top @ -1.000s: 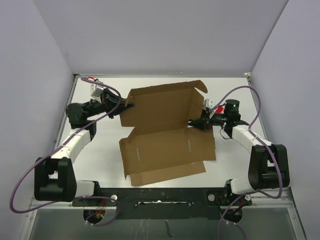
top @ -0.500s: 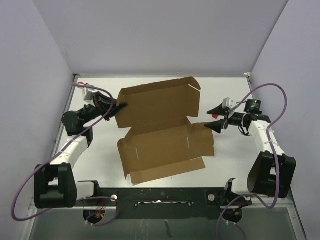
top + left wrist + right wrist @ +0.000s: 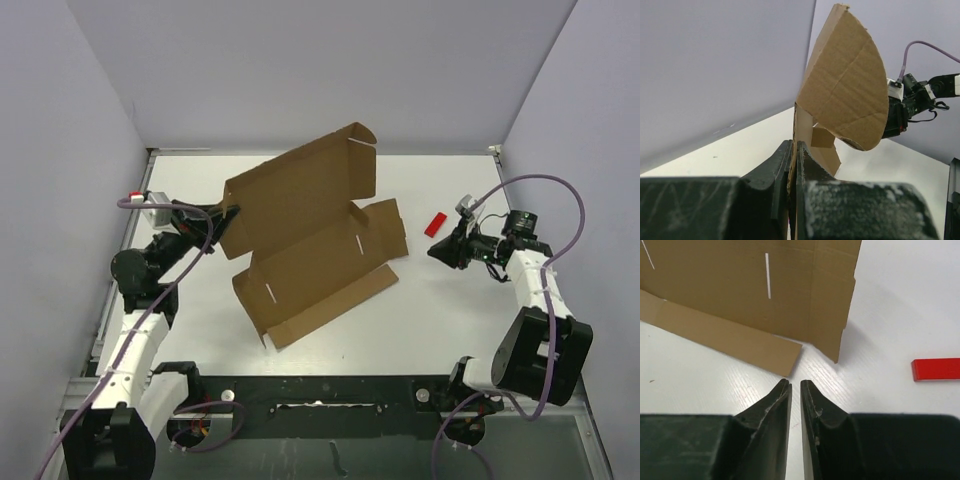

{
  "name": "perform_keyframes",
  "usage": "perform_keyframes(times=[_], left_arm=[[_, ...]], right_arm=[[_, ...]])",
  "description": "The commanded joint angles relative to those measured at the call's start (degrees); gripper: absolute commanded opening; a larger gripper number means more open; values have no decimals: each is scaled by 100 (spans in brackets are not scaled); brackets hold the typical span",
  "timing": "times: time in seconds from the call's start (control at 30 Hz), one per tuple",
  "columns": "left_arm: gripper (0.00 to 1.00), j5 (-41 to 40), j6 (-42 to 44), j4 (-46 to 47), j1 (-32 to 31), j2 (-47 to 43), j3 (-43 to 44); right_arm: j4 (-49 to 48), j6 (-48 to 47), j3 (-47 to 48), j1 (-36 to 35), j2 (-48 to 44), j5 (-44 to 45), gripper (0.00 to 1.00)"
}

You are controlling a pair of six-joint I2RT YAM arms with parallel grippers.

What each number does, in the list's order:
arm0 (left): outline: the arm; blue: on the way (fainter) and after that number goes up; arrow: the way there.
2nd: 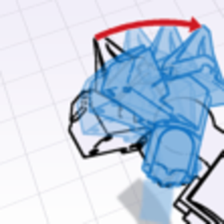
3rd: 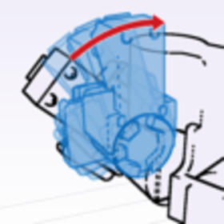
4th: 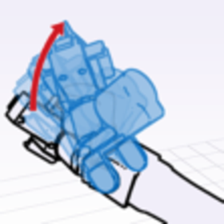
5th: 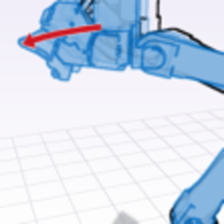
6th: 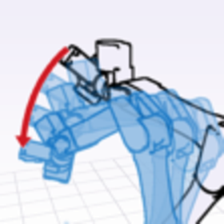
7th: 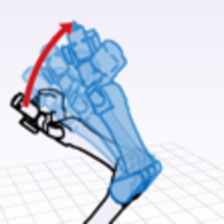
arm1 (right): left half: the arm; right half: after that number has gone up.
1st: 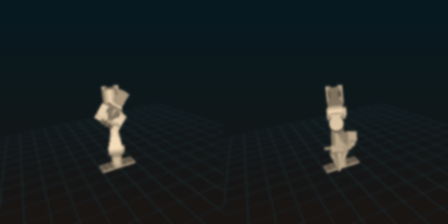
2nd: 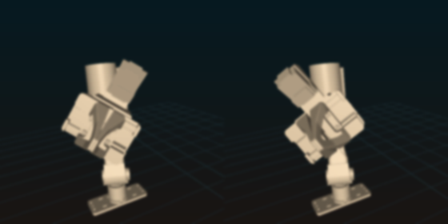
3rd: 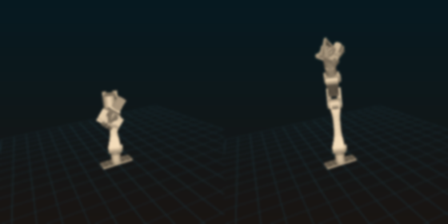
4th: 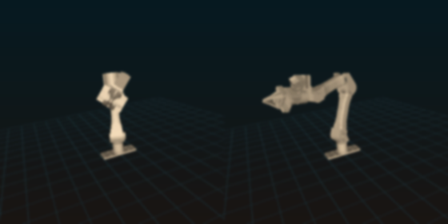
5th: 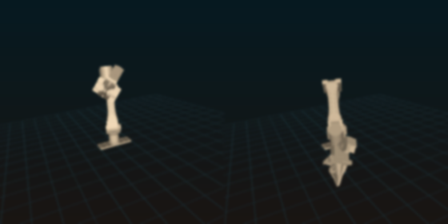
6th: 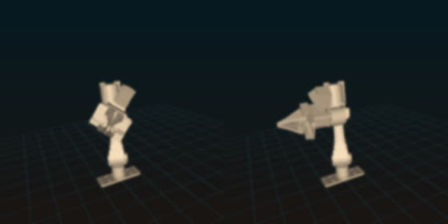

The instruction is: Fold the paper box

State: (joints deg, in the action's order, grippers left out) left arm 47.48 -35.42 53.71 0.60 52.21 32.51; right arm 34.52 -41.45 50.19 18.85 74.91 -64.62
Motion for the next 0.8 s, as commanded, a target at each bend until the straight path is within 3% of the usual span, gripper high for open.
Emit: perform_keyframes(times=[0.0, 0.1, 0.4, 0.77], left_arm=[[0, -659, 364, -383, 38, -367, -214], [0, -879, 432, -632, 28, -617, -302], [0, -1233, 695, -1358, 11, -931, -403], [0, -1325, 1156, -1853, 10, -994, -636]], right_arm=[[-240, 634, -7, -291, 398, -14, 15], [-279, 976, 71, -763, 898, 96, 18], [-913, 2356, 325, -1392, 1868, 821, 43], [-1208, 2833, 895, -1553, 2737, 1120, 49]])
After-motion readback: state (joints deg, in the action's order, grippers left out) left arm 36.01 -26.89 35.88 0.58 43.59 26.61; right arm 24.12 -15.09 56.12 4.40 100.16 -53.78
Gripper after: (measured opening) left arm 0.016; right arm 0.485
